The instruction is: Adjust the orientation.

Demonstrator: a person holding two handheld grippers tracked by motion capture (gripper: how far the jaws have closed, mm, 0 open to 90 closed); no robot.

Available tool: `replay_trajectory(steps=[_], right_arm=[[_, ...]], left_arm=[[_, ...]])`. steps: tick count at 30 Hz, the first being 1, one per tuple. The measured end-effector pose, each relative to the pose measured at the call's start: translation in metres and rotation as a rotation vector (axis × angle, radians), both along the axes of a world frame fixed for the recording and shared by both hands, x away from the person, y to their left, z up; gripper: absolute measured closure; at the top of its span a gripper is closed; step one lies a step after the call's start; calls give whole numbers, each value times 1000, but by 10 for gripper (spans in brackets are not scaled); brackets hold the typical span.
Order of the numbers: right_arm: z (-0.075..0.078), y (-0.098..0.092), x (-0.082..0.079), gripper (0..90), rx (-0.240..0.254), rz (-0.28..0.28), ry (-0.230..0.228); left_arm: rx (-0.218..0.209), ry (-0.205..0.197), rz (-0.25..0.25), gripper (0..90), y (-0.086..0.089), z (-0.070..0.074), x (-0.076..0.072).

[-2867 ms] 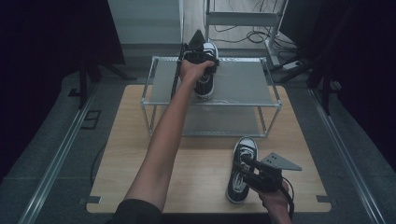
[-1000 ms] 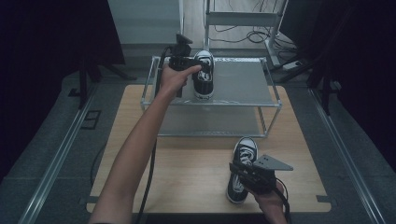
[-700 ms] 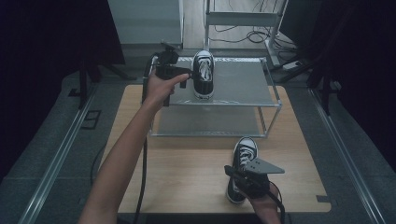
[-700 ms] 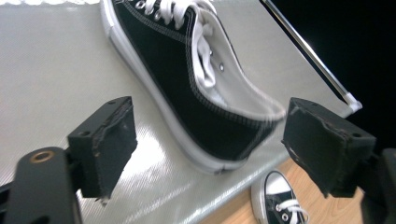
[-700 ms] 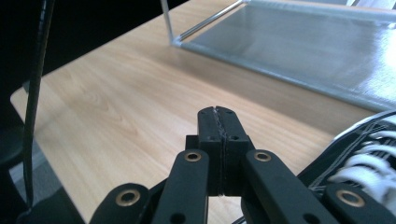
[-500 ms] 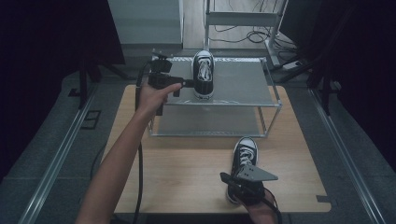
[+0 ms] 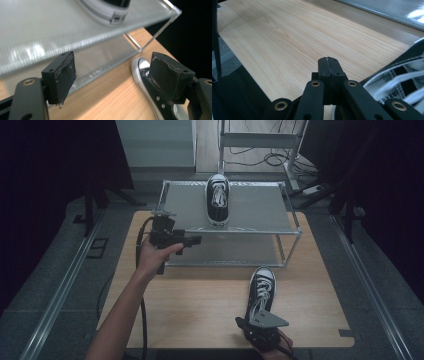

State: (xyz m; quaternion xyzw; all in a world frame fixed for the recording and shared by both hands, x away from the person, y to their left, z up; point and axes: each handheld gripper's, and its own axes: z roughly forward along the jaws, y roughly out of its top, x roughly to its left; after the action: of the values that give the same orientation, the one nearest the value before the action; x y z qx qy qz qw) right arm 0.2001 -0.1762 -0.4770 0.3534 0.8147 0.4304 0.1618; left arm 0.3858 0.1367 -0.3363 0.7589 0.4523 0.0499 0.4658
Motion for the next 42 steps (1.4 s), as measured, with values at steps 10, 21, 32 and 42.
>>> replay_trajectory(steps=[10,21,32,42], right_arm=[[1,-21,-4,900,-28,-27,-18],[0,-54,4,900,-77,-159,-22],[2,-96,20,900,62,-169,42],[18,-93,16,667,128,-107,0]], left_arm=[[46,1,-26,218,11,-42,-31],[78,70,-96,218,3,-93,-53],[50,109,-97,220,0,-119,-60],[48,120,-94,221,3,-125,-59]])
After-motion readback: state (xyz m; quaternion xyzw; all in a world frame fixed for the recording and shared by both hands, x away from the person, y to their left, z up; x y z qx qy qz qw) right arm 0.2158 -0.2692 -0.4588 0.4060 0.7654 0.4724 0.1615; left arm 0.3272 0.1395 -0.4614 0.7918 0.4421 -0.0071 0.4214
